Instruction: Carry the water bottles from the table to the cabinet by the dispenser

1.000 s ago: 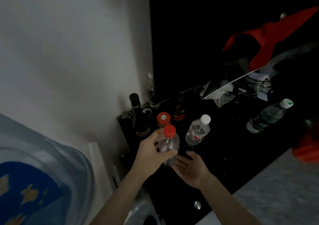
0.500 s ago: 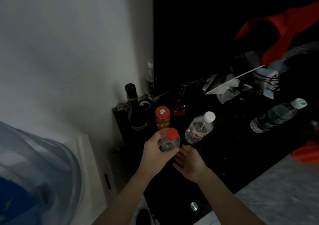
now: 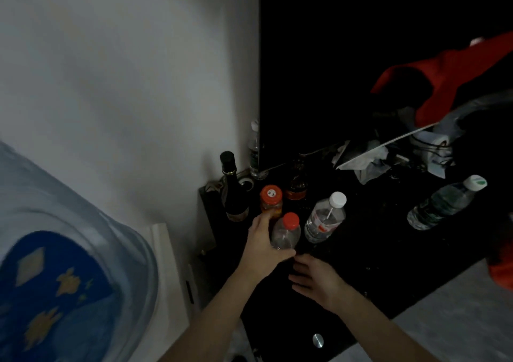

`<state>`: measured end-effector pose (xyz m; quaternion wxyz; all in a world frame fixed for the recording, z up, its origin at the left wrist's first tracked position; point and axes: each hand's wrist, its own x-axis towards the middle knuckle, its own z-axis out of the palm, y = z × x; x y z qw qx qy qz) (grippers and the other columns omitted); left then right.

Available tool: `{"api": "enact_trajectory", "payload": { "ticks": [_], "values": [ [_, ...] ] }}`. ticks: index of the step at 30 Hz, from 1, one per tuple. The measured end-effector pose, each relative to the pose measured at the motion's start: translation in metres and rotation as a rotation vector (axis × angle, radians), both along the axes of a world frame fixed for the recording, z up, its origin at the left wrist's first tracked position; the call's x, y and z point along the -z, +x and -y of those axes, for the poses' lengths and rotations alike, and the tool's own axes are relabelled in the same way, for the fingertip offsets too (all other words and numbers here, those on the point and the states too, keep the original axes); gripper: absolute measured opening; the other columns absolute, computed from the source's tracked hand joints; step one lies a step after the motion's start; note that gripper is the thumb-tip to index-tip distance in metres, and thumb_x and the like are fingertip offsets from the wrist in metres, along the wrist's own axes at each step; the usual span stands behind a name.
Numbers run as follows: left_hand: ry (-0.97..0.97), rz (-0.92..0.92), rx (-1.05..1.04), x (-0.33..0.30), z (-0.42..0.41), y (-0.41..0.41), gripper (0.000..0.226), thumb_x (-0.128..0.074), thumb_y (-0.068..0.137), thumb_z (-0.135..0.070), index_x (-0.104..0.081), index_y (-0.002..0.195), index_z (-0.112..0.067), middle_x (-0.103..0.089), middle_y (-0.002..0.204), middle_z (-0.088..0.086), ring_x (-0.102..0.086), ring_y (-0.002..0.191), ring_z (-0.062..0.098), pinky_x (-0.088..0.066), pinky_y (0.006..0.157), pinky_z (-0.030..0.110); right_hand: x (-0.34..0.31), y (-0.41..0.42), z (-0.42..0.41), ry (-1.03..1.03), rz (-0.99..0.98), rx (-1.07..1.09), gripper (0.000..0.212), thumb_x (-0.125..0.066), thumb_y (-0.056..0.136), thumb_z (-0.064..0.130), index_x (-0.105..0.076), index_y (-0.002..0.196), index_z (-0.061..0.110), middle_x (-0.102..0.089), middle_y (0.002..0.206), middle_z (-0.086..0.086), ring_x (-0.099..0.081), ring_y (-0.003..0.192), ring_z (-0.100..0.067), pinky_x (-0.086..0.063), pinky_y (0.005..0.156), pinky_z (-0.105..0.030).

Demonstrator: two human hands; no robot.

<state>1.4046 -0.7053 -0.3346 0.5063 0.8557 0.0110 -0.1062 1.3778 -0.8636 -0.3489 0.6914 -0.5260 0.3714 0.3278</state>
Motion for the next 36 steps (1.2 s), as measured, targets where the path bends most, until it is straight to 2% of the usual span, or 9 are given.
{"api": "enact_trajectory", "payload": {
  "ticks": [2,5,7,10,13,16,21,30,36],
  "values": [
    [0.070,0.035,-0.031,-0.015,-0.006,-0.011,0.089,-0.089,0.069,-0.024,-0.044,0.145,-0.028,-0.040,0.143,-0.004,-0.040,0.134,0.014,-0.032,0.111,0.025,-0.022,-0.008,-0.001,-0.075,0.048,-0.099,0.031,-0.055,0.097,0.029,-0.053,0.126,0.017,-0.056,0.127,-0.006,-0.060,0.110,-0.026,-0.052,0.076,-0.035],
    [0.159,0.080,-0.025,-0.043,-0.018,-0.034,0.073,-0.088,0.073,-0.028,-0.054,0.137,-0.023,-0.046,0.136,-0.004,-0.048,0.130,0.016,-0.041,0.109,0.027,-0.068,-0.013,0.001,-0.141,0.172,-0.251,0.006,-0.053,0.098,0.031,-0.058,0.100,0.029,-0.059,0.112,0.004,-0.058,0.114,-0.022,-0.049,0.094,-0.036],
    [0.254,0.102,0.021,-0.066,-0.025,-0.050,0.067,-0.085,0.077,-0.031,-0.055,0.136,-0.023,-0.046,0.136,-0.007,-0.050,0.128,0.015,-0.046,0.105,0.030,-0.096,-0.014,0.004,-0.218,0.290,-0.339,0.008,-0.053,0.098,0.029,-0.059,0.093,0.031,-0.058,0.101,0.007,-0.059,0.112,-0.017,-0.046,0.101,-0.038],
    [0.459,0.217,0.080,-0.108,-0.029,-0.069,0.061,-0.078,0.082,-0.036,-0.053,0.137,-0.030,-0.044,0.143,-0.012,-0.048,0.129,0.014,-0.048,0.102,0.032,-0.131,-0.027,0.007,-0.361,0.505,-0.486,0.035,-0.056,0.085,0.043,-0.067,0.113,0.026,-0.064,0.103,0.009,-0.061,0.099,-0.007,-0.048,0.093,-0.028],
    [0.649,0.382,0.082,-0.153,-0.028,-0.089,0.052,-0.075,0.082,-0.036,-0.057,0.130,-0.037,-0.047,0.141,-0.019,-0.050,0.127,0.009,-0.048,0.101,0.030,-0.159,-0.049,0.010,-0.478,0.662,-0.534,0.026,-0.059,0.094,0.030,-0.058,0.120,0.033,-0.058,0.109,0.014,-0.053,0.096,0.004,-0.038,0.080,-0.009],
    [0.746,0.484,0.074,-0.191,-0.026,-0.107,0.059,-0.092,0.054,-0.033,-0.068,0.108,-0.036,-0.065,0.122,-0.015,-0.067,0.108,0.013,-0.057,0.087,0.034,-0.183,-0.068,0.012,-0.694,0.882,-0.636,0.036,-0.061,0.096,0.024,-0.052,0.129,0.032,-0.050,0.111,0.016,-0.049,0.106,0.002,-0.033,0.082,-0.002],
    [0.884,0.639,-0.003,-0.248,-0.027,-0.128,0.058,-0.092,0.054,-0.031,-0.070,0.108,-0.025,-0.069,0.121,-0.001,-0.068,0.106,0.024,-0.057,0.089,0.042,-0.243,-0.080,0.008,-0.999,1.084,-0.731,0.060,-0.058,0.095,0.037,-0.035,0.150,0.033,-0.022,0.163,0.005,-0.029,0.146,-0.015,-0.038,0.113,-0.034],
    [1.071,0.668,-0.101,-0.300,-0.057,-0.193,0.062,-0.093,0.055,-0.041,-0.073,0.110,-0.020,-0.065,0.137,0.011,-0.065,0.121,0.034,-0.052,0.099,0.059,-0.311,-0.138,-0.012,-1.215,1.181,-0.775,0.065,-0.054,0.096,0.040,-0.027,0.154,0.028,-0.012,0.165,0.003,-0.028,0.146,-0.022,-0.043,0.108,-0.042],
    [1.043,0.741,-0.246,-0.324,-0.116,-0.290,0.047,-0.075,0.069,-0.038,-0.073,0.110,-0.017,-0.065,0.135,0.014,-0.063,0.120,0.037,-0.050,0.098,0.054,-0.340,-0.207,-0.080,-1.216,1.391,-0.791,0.062,-0.054,0.094,0.038,-0.032,0.151,0.026,-0.017,0.164,0.000,-0.028,0.146,-0.023,-0.036,0.111,-0.040]
  ]
}}
